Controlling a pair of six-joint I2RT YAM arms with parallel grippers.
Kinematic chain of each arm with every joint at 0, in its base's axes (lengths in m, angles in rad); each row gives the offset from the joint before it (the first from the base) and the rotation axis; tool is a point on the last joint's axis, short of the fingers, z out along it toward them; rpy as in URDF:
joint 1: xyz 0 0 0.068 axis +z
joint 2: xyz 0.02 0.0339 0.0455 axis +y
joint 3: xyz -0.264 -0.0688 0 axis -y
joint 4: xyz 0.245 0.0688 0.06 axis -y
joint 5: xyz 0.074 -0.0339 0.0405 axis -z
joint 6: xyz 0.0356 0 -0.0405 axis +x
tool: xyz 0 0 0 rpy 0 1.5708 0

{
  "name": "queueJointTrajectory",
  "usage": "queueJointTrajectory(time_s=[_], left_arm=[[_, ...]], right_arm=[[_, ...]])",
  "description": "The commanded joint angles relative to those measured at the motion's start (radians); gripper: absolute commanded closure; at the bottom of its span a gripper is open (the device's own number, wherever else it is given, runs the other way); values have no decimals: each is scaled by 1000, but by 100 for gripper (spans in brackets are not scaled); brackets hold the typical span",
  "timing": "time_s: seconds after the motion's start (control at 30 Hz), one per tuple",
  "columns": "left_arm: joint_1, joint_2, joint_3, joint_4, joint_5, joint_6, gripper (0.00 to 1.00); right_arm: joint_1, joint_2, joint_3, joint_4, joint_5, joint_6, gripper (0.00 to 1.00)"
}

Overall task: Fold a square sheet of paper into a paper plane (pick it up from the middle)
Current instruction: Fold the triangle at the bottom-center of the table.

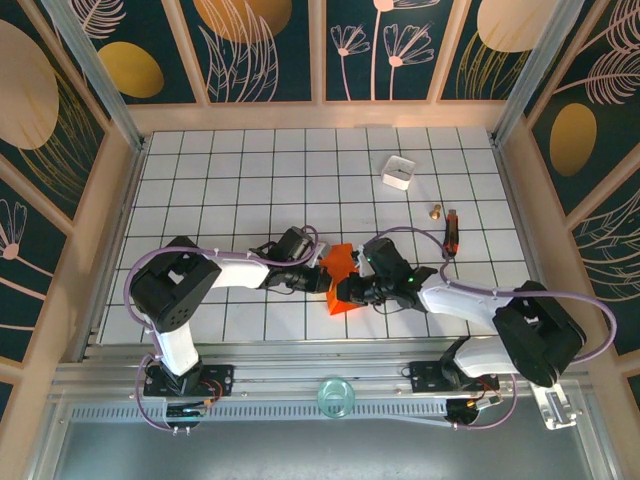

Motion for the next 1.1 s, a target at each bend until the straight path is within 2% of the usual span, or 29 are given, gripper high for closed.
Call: queueJointTrajectory(time_s=[0.0,0.2,0.43,1.07], left_arm=[[4,102,-44,-127,-189,-6,100],[2,102,-42,-132,-191,-8,100],[2,108,-46,-130,-189,-9,100],[2,114,-48,-130,-191,2,100]], right_arm=[[33,19,-13,85,-10,28,92],[57,51,-63,179,-21,83,94],[73,102,-43,206,-25,80,95],[78,179,-52,142,22,39,97]])
